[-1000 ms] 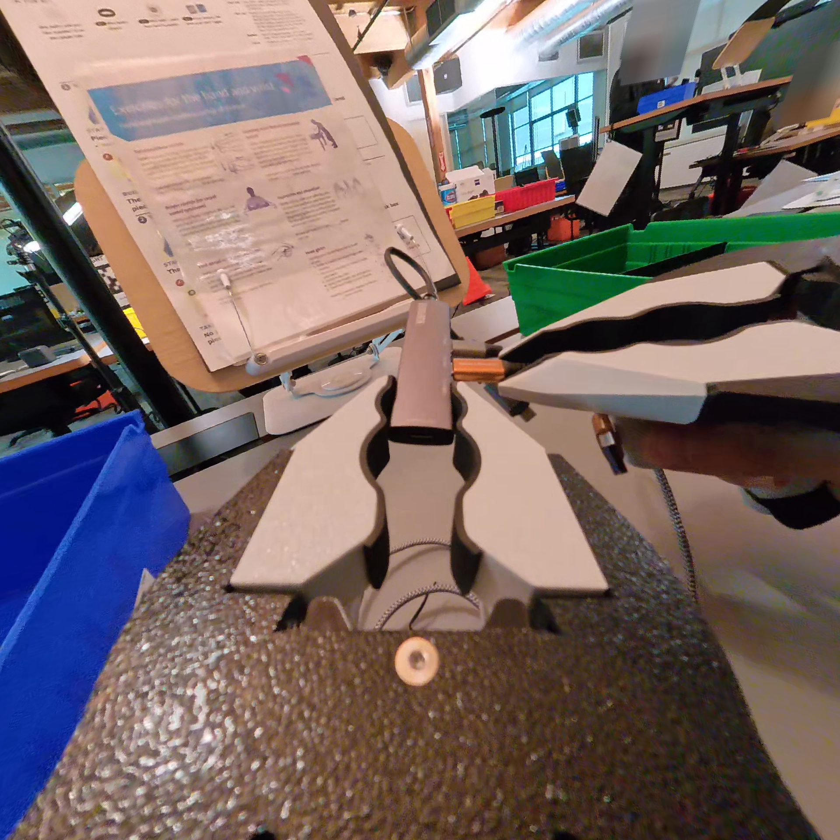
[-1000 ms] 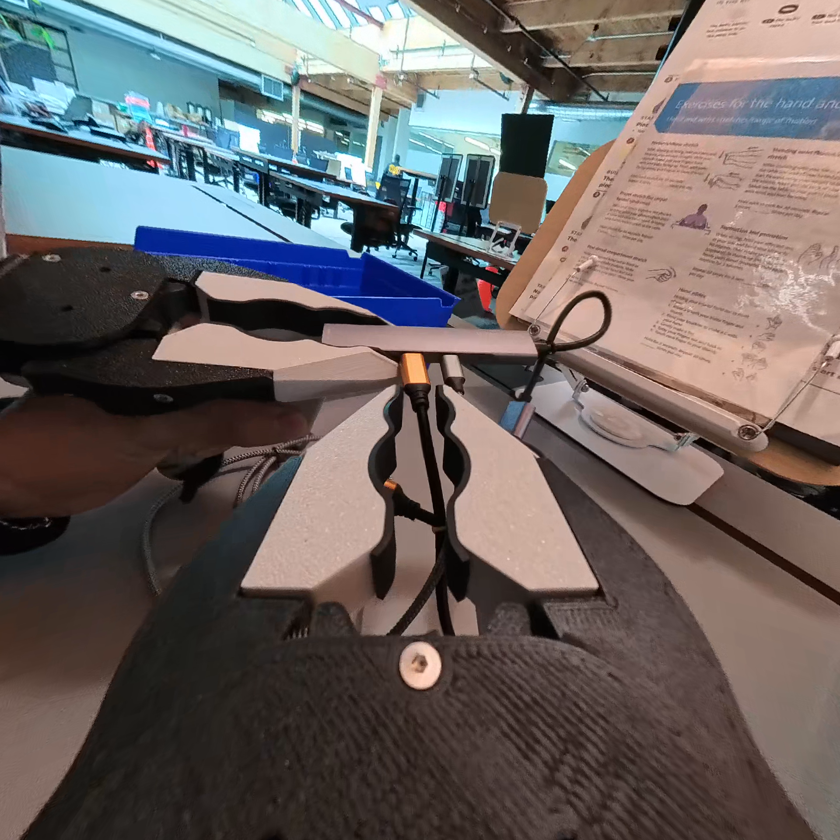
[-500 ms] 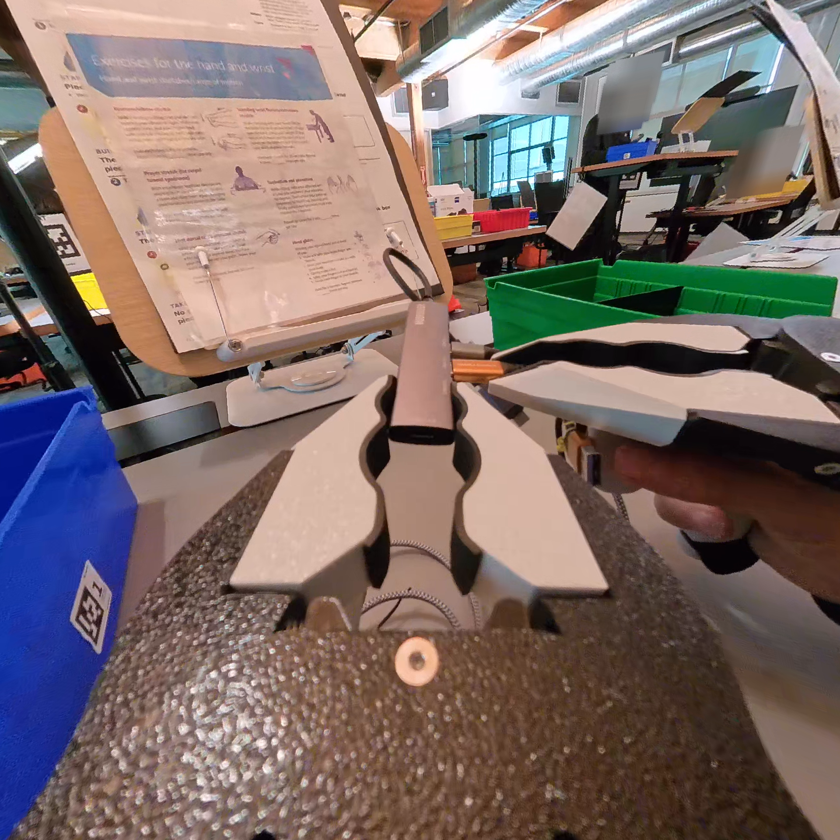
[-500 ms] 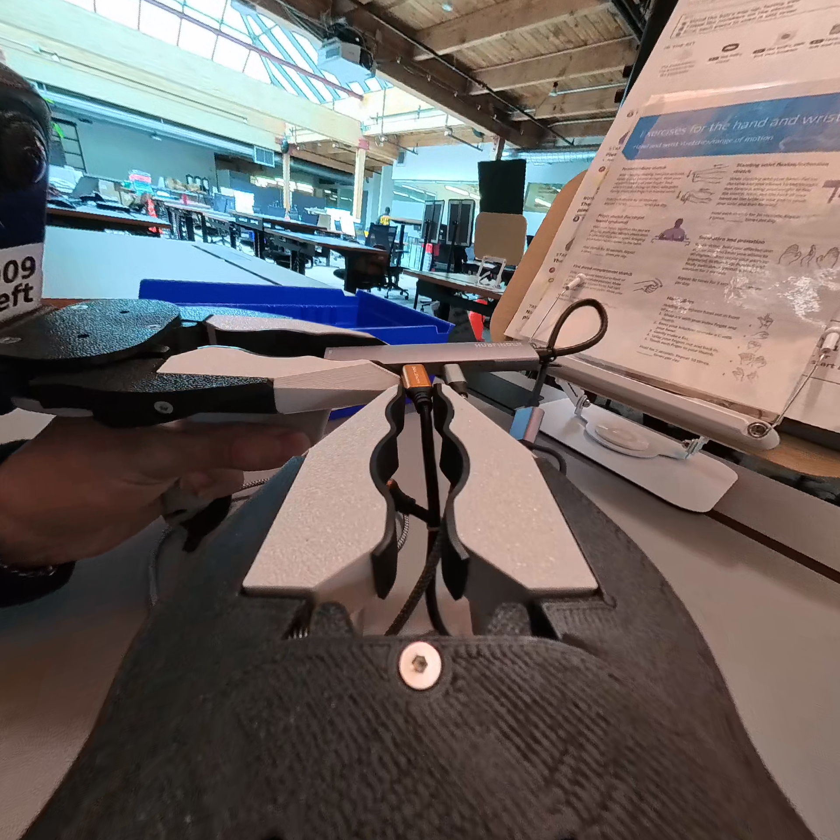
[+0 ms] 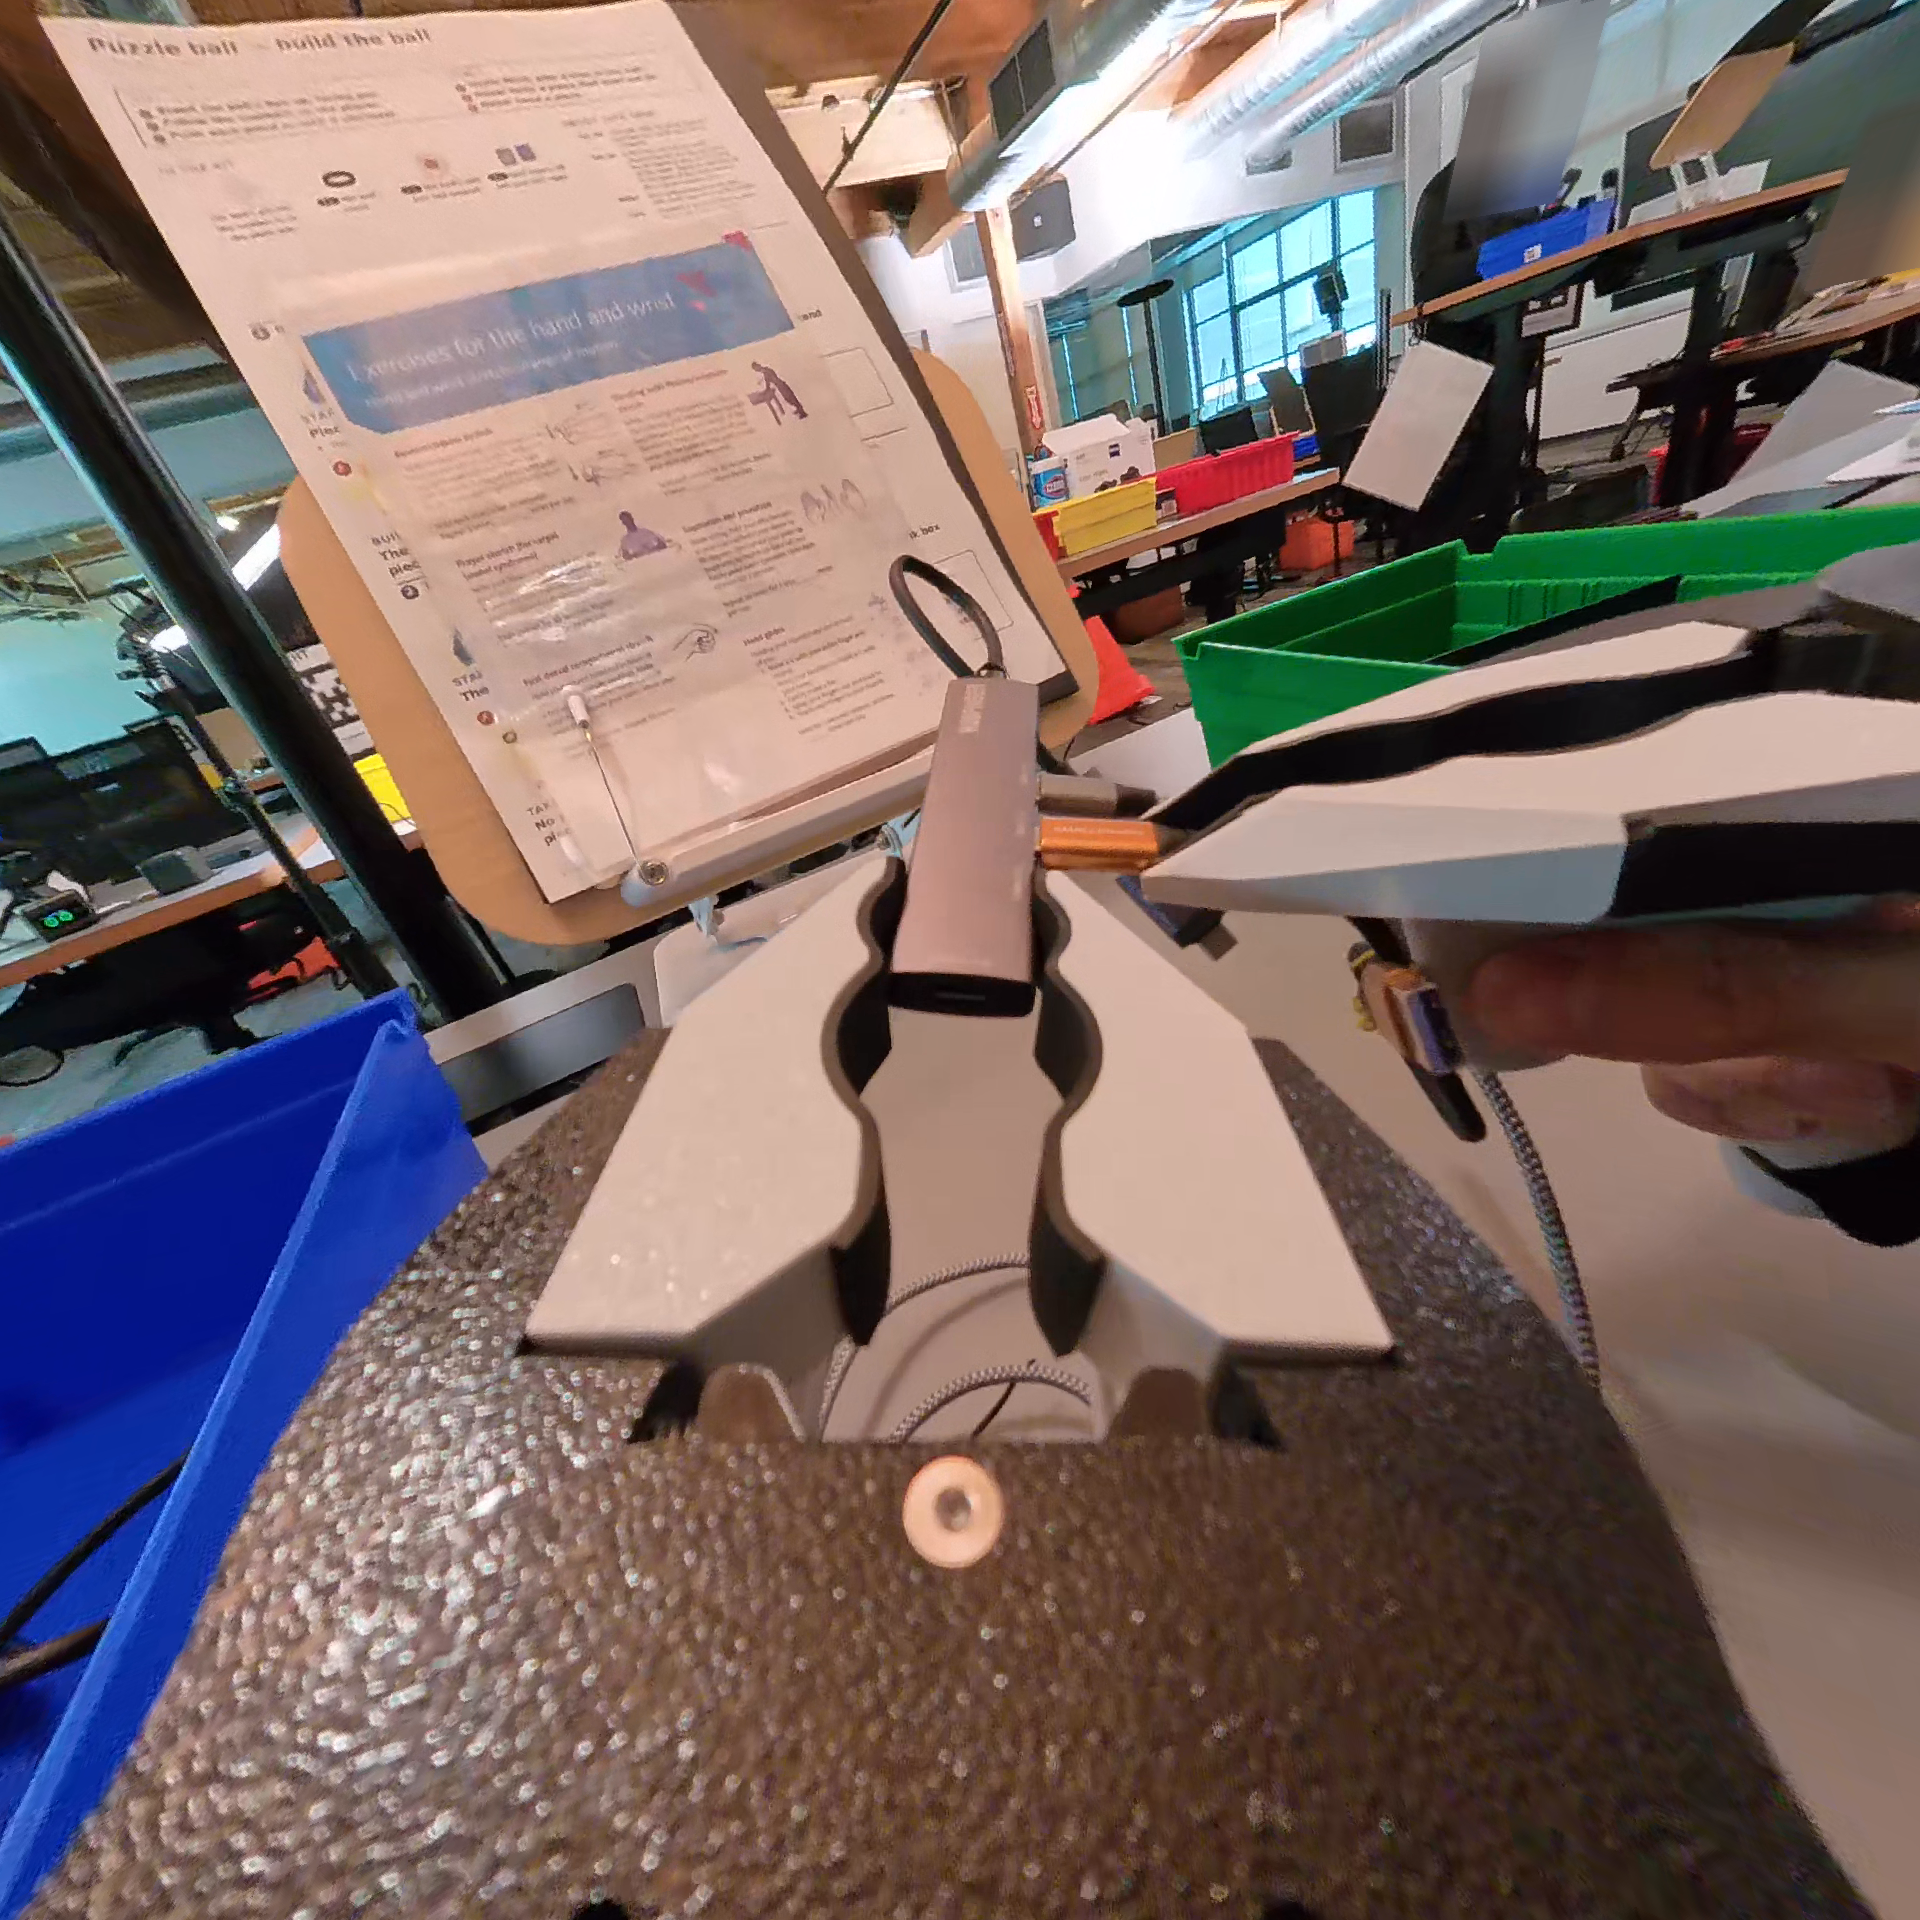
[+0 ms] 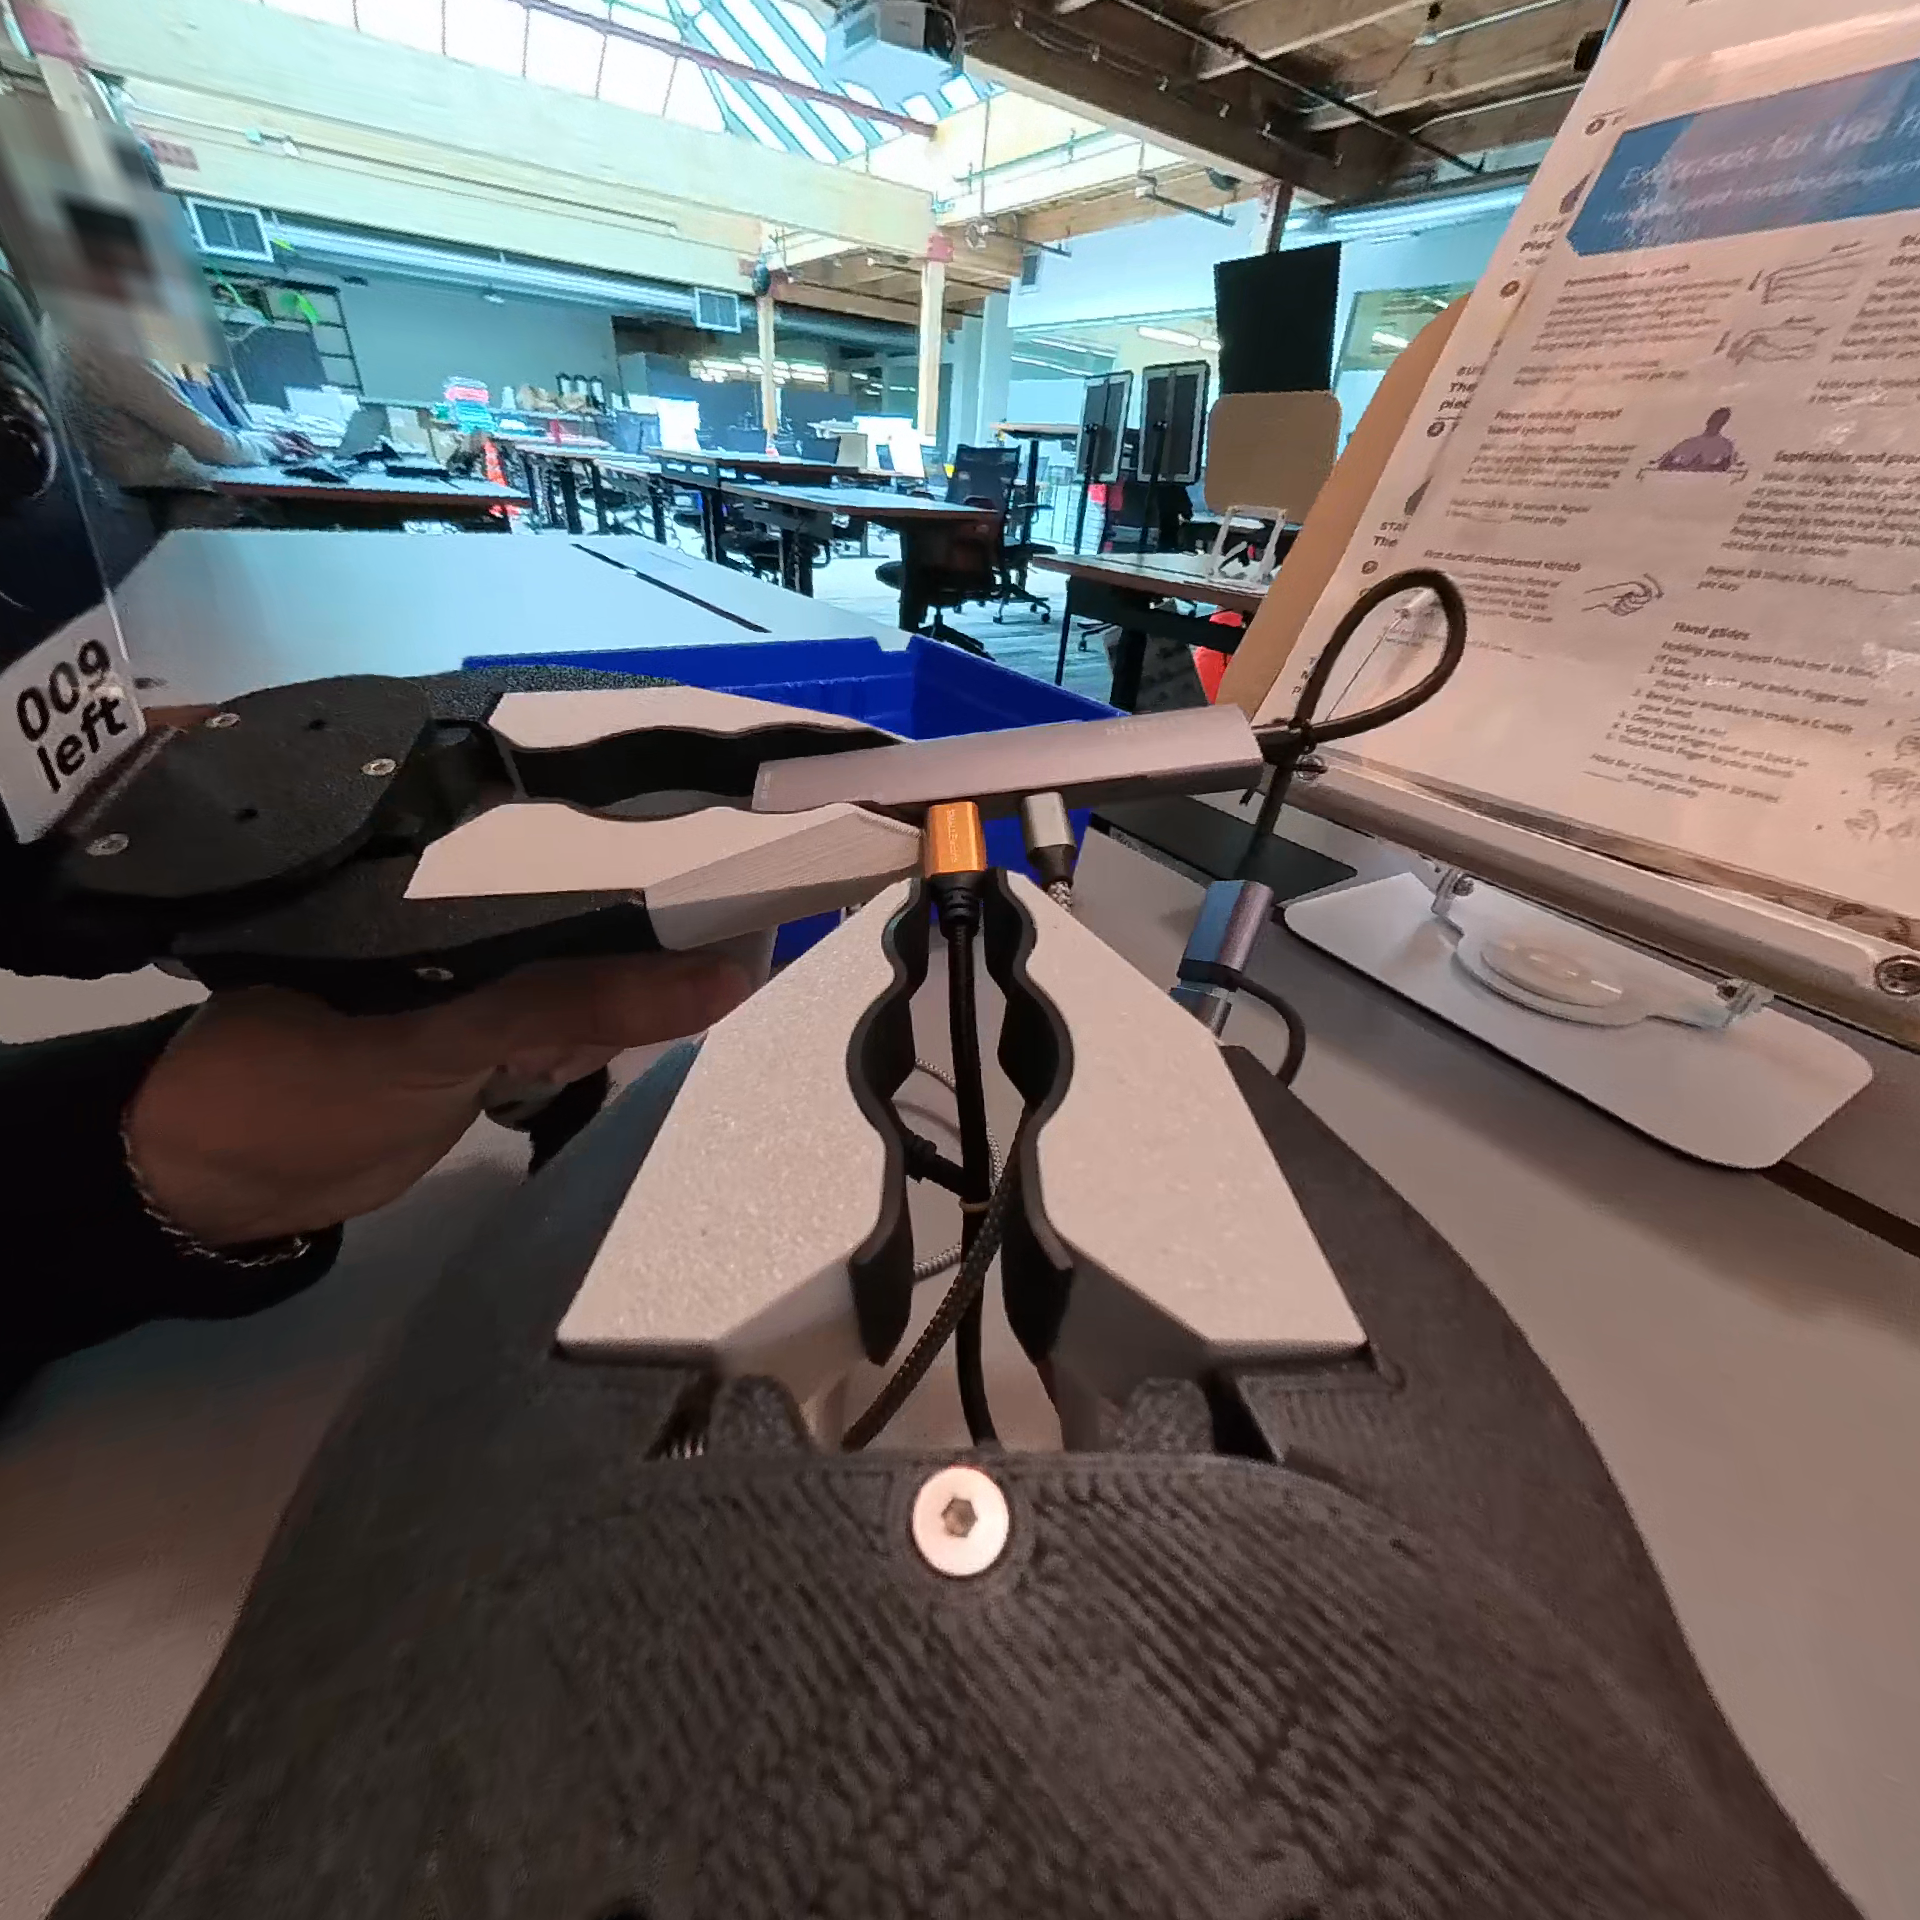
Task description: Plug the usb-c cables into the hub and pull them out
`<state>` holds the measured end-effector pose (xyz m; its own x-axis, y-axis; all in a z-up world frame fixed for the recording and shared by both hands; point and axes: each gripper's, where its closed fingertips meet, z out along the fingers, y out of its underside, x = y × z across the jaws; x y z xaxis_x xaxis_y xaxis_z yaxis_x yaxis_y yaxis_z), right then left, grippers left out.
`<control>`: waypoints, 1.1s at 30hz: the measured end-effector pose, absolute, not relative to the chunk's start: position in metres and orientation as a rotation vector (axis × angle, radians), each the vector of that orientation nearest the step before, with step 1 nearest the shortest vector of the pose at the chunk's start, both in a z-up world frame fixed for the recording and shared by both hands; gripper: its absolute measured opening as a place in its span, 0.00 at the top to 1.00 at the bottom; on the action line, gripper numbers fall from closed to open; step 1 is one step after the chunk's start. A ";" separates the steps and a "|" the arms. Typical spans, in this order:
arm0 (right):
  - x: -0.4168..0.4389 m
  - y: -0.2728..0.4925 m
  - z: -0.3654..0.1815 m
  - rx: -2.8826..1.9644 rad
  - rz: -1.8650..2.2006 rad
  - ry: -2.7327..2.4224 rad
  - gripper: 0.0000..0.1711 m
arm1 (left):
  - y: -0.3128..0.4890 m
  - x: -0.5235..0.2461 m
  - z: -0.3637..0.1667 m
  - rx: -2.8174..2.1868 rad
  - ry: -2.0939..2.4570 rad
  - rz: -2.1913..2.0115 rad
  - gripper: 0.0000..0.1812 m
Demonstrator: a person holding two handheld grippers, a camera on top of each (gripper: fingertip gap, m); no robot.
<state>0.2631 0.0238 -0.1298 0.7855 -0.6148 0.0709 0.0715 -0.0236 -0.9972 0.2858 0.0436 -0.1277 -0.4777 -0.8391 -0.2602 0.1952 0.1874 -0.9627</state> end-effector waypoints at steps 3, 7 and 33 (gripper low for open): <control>0.261 0.025 -0.132 -1.549 -0.626 0.437 0.94 | 0.045 0.285 -0.130 -0.633 1.571 -1.449 0.88; 0.264 0.022 -0.129 -1.559 -0.673 0.450 0.96 | 0.045 0.288 -0.128 -0.667 1.567 -1.480 0.88; 0.176 0.056 -0.178 -1.893 -0.184 -0.067 0.96 | 0.125 0.295 -0.086 -0.790 1.229 -1.435 0.88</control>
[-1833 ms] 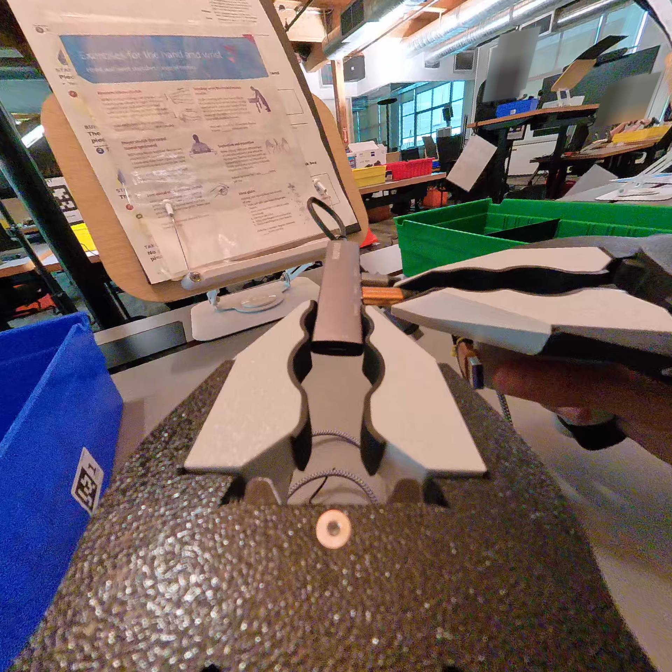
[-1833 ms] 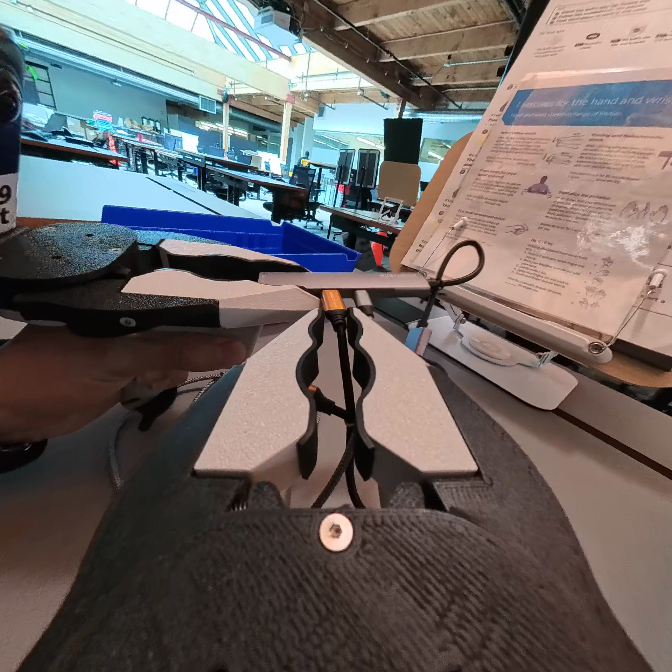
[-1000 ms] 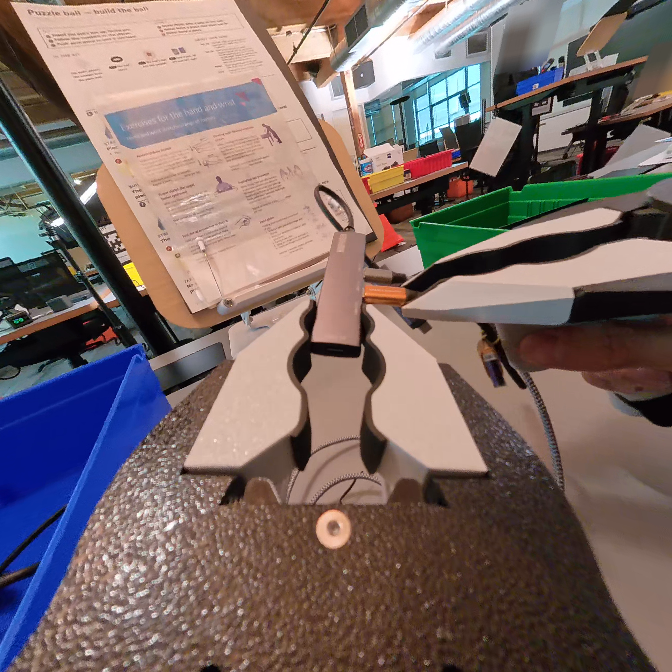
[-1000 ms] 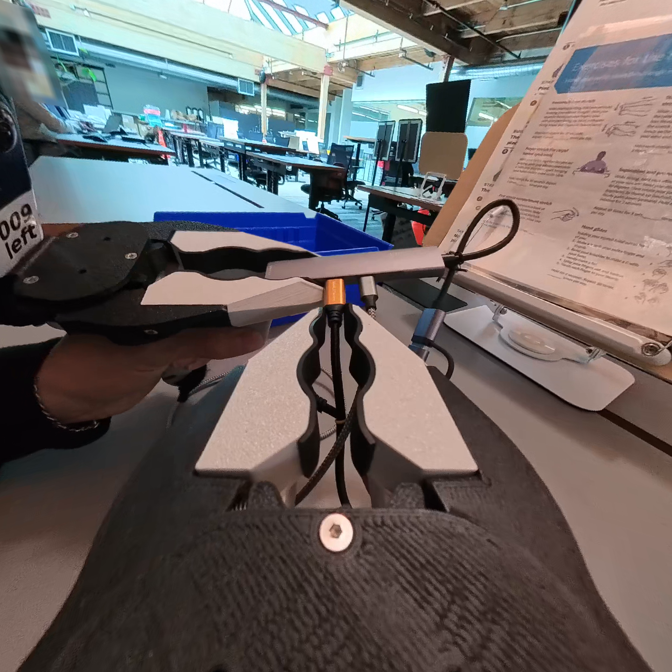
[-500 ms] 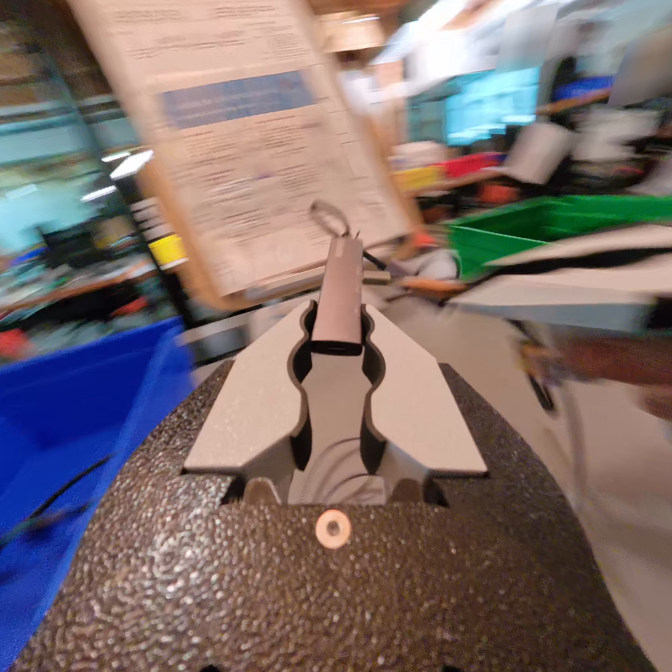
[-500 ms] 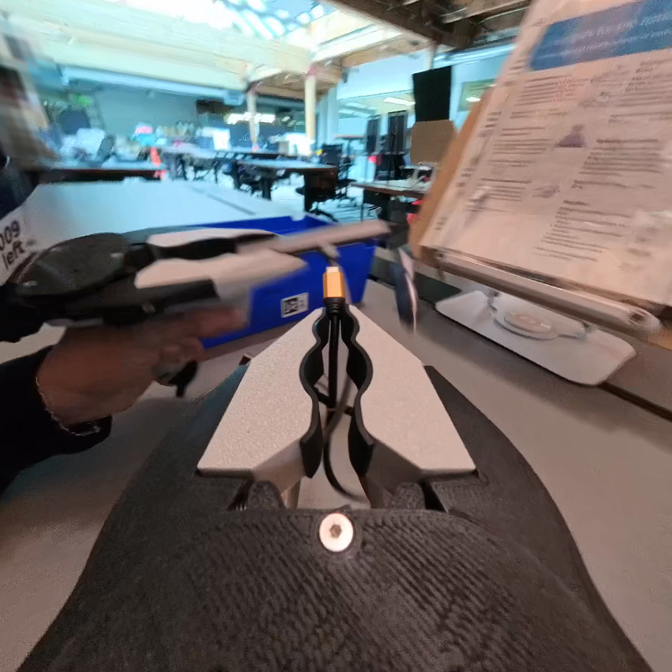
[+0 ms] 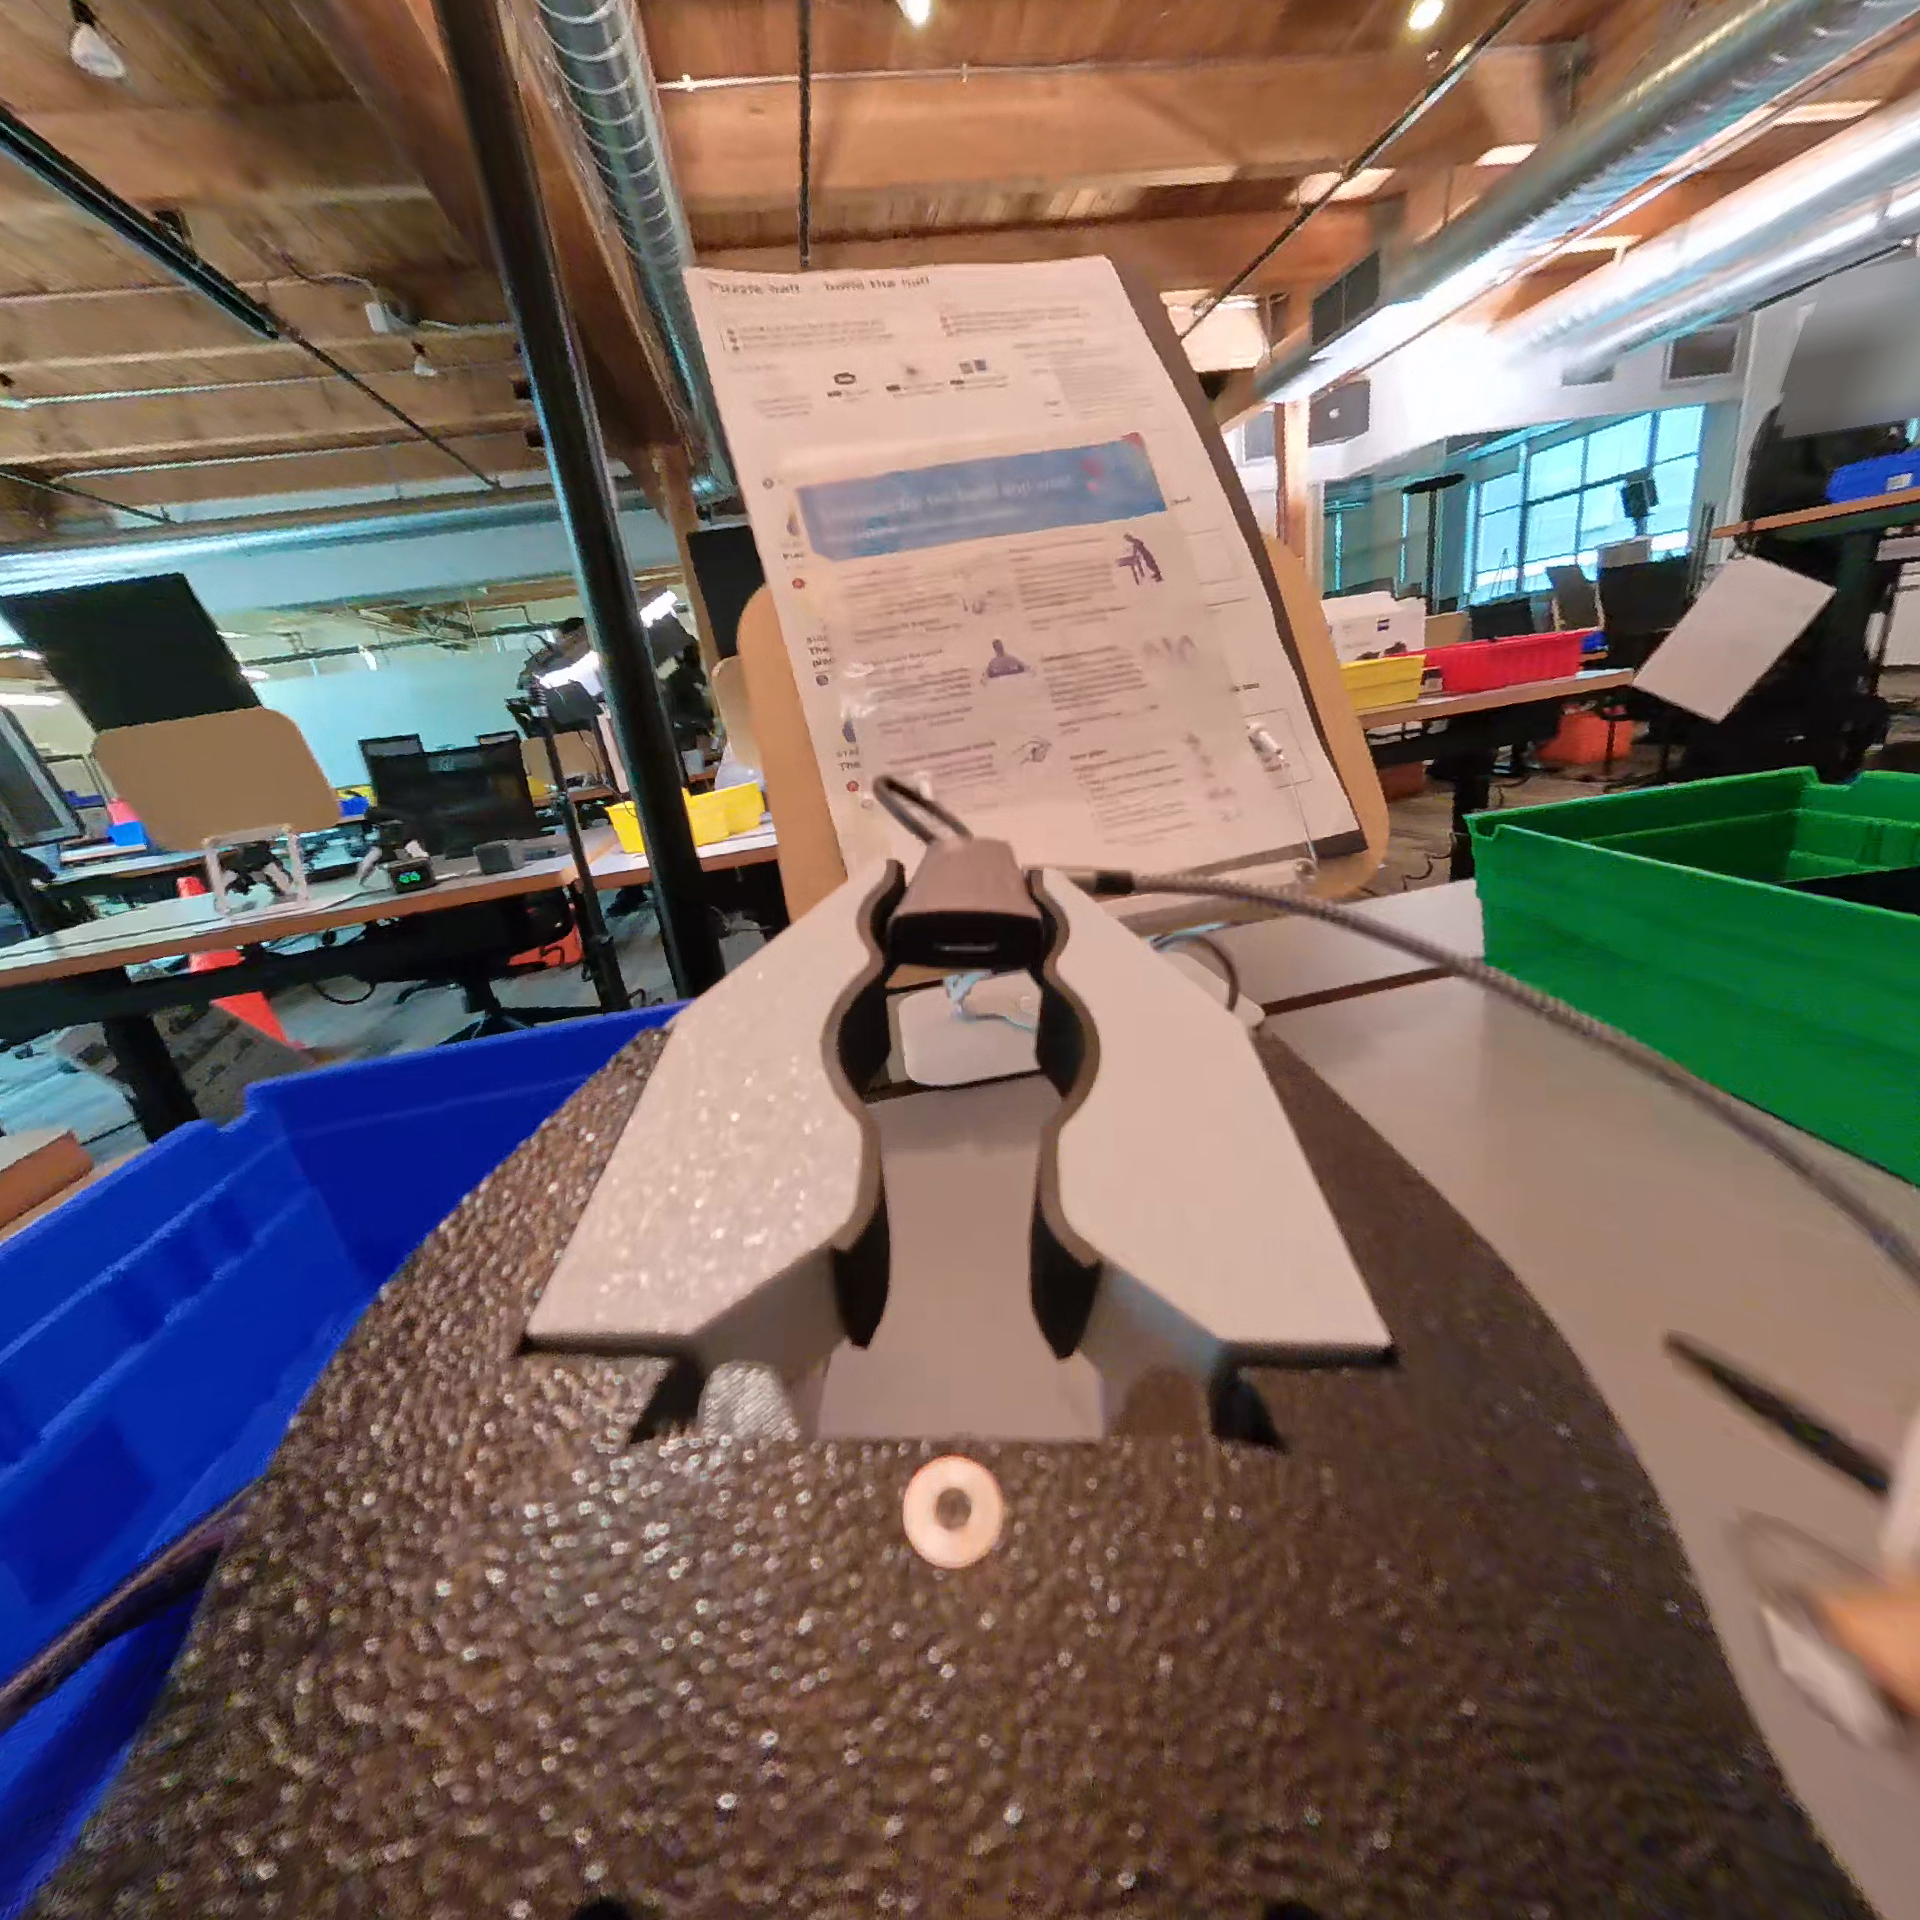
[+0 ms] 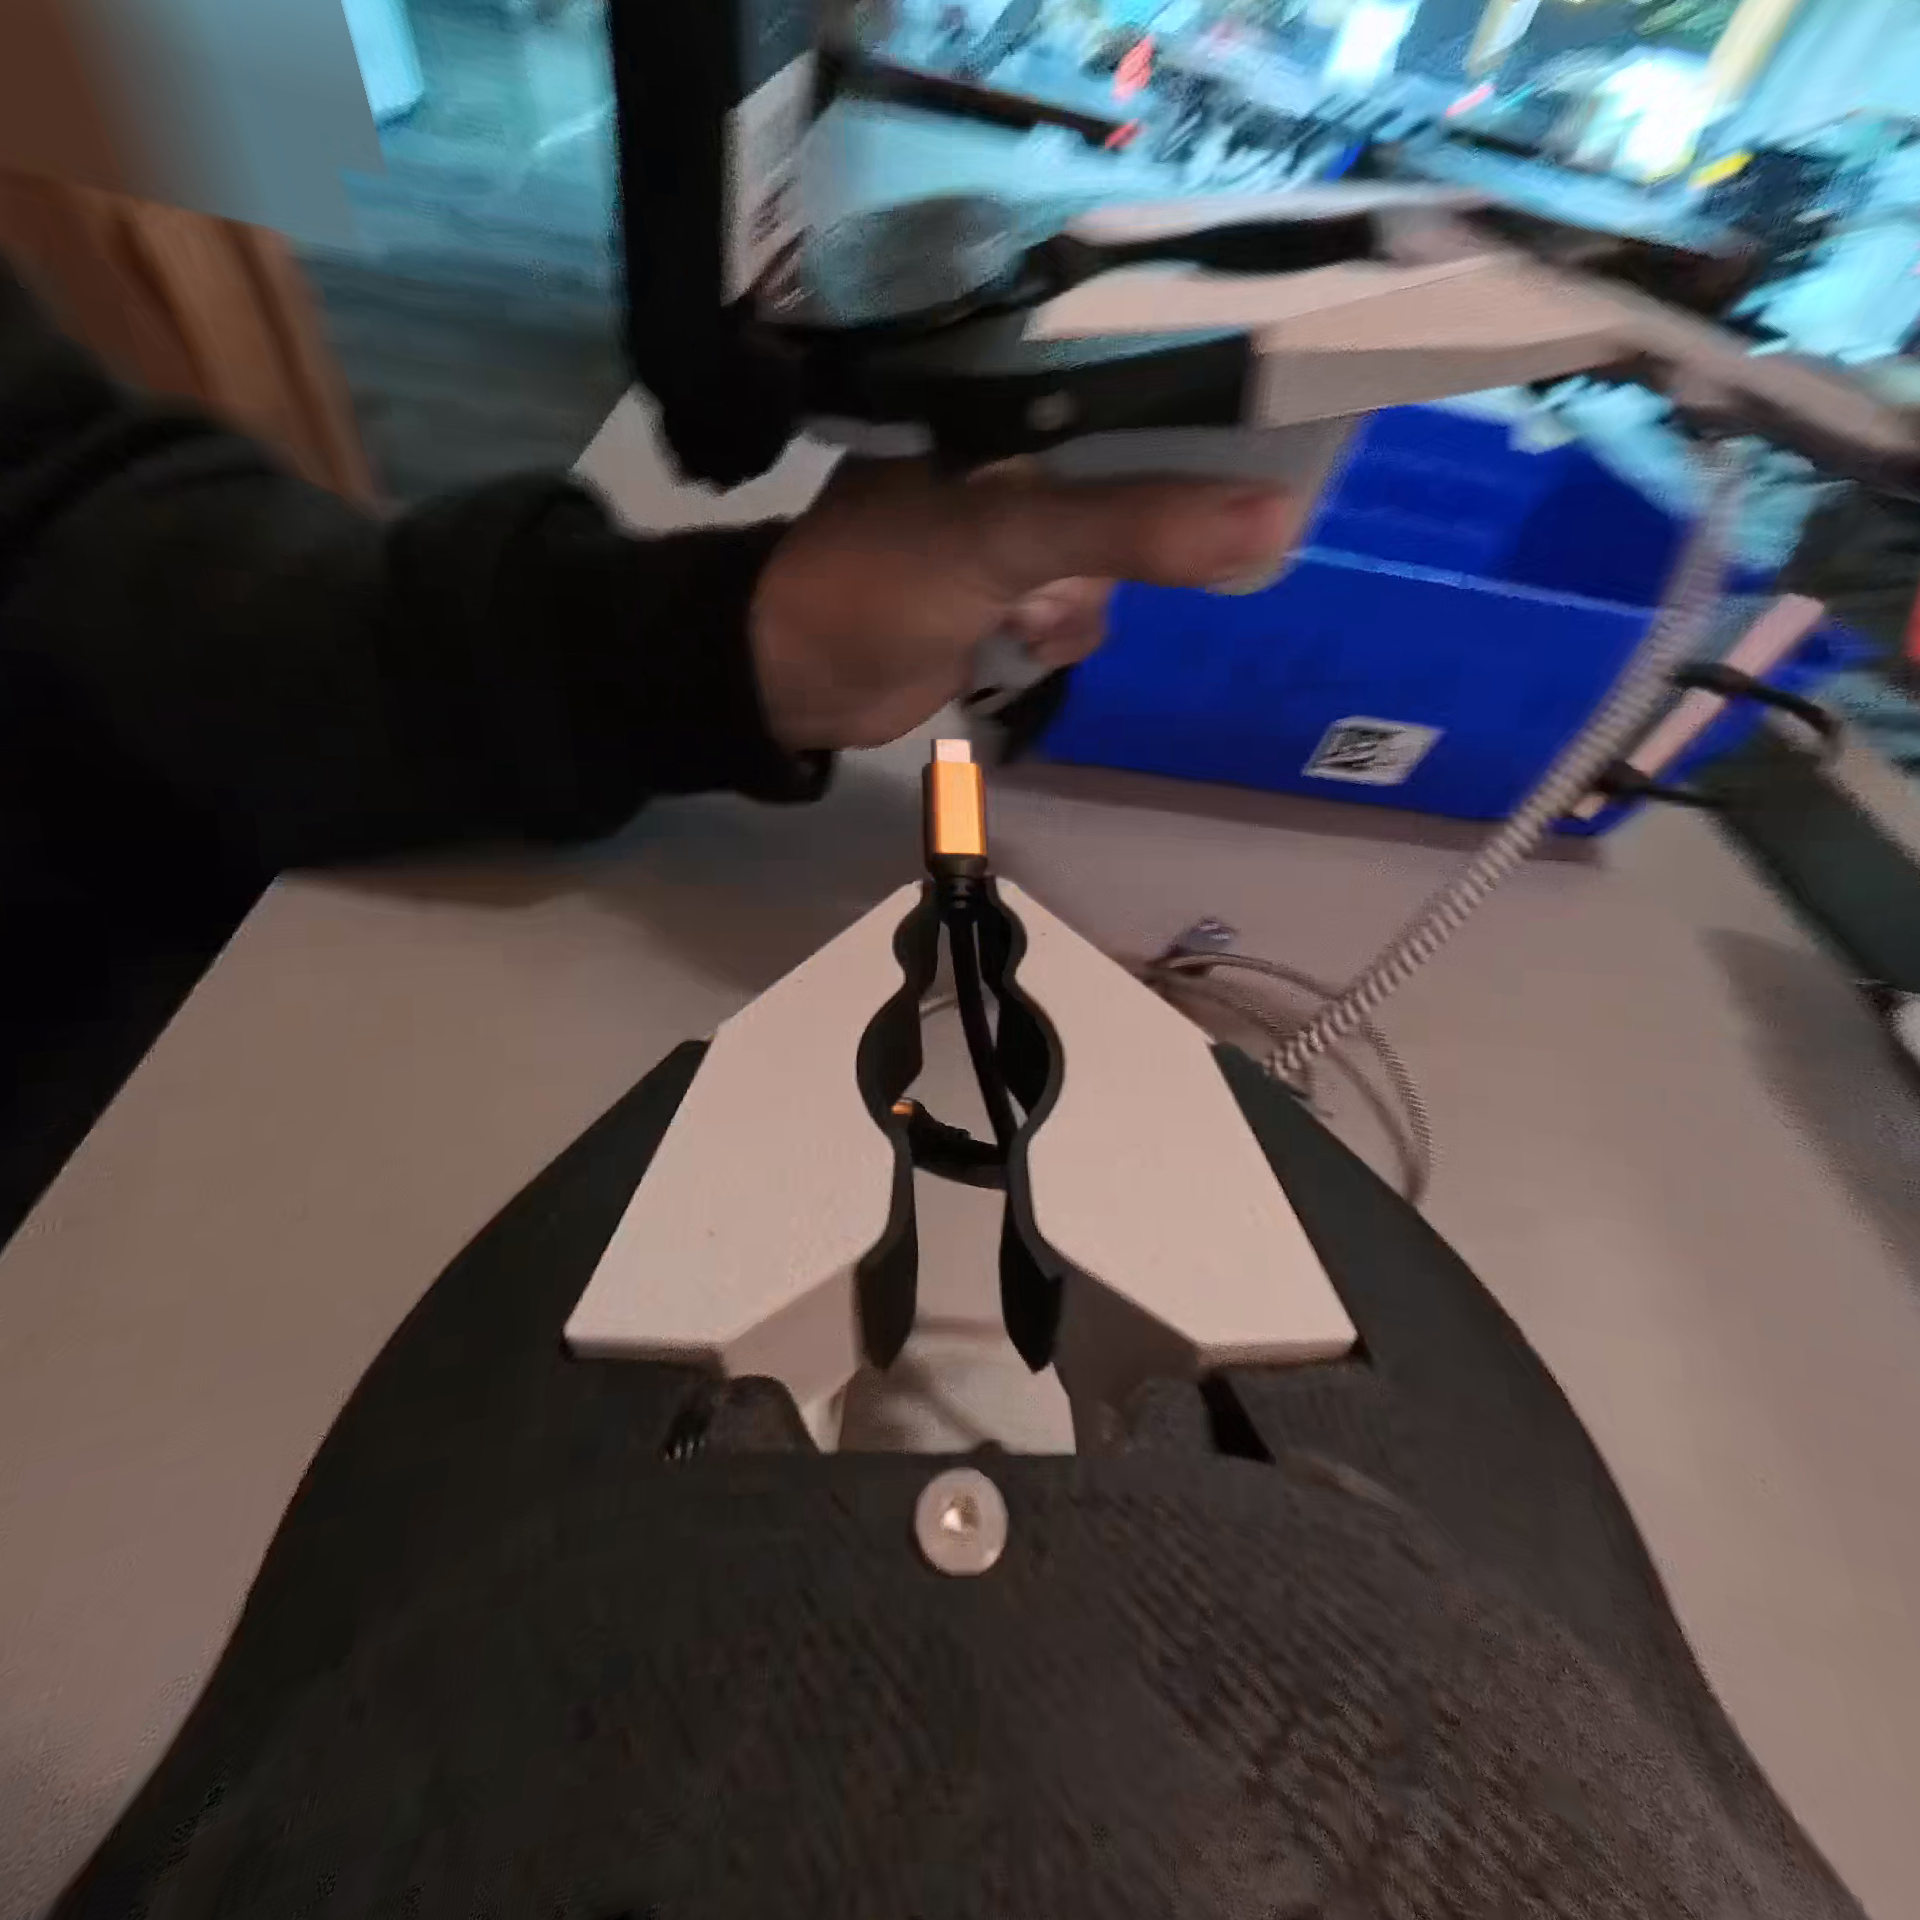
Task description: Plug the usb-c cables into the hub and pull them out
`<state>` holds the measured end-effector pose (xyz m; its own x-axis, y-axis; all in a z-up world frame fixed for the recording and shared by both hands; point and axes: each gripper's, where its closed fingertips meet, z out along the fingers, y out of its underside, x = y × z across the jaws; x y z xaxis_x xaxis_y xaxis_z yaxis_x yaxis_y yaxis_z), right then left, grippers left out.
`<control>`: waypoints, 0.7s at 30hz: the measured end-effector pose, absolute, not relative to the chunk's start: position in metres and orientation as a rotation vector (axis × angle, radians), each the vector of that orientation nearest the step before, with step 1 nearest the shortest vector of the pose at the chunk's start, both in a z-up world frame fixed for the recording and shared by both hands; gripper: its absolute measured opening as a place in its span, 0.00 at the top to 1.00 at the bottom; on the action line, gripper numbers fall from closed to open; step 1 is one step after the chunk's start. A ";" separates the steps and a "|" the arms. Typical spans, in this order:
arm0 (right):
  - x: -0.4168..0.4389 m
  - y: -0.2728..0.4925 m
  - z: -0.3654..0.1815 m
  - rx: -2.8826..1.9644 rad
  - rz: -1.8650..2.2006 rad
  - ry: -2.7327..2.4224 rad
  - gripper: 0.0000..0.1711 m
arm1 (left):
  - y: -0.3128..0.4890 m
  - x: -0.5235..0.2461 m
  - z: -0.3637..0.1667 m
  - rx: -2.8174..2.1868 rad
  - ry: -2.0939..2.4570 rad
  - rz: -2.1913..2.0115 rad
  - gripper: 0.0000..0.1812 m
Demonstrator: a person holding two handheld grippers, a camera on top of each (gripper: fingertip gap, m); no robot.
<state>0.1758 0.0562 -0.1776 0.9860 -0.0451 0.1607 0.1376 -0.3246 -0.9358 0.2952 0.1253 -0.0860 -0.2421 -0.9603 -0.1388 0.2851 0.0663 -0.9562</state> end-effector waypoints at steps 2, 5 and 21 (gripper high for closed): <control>0.177 0.058 -0.203 -2.055 -0.258 -0.113 0.96 | 0.126 0.298 -0.090 -0.807 1.235 -1.431 0.89; 0.191 0.043 -0.230 -2.219 -0.316 -0.055 0.96 | 0.158 0.300 -0.085 -0.888 1.121 -1.427 0.89; 0.127 -0.022 -0.024 -1.469 -0.396 -0.087 0.97 | 0.128 0.302 -0.098 -0.732 1.332 -1.403 0.88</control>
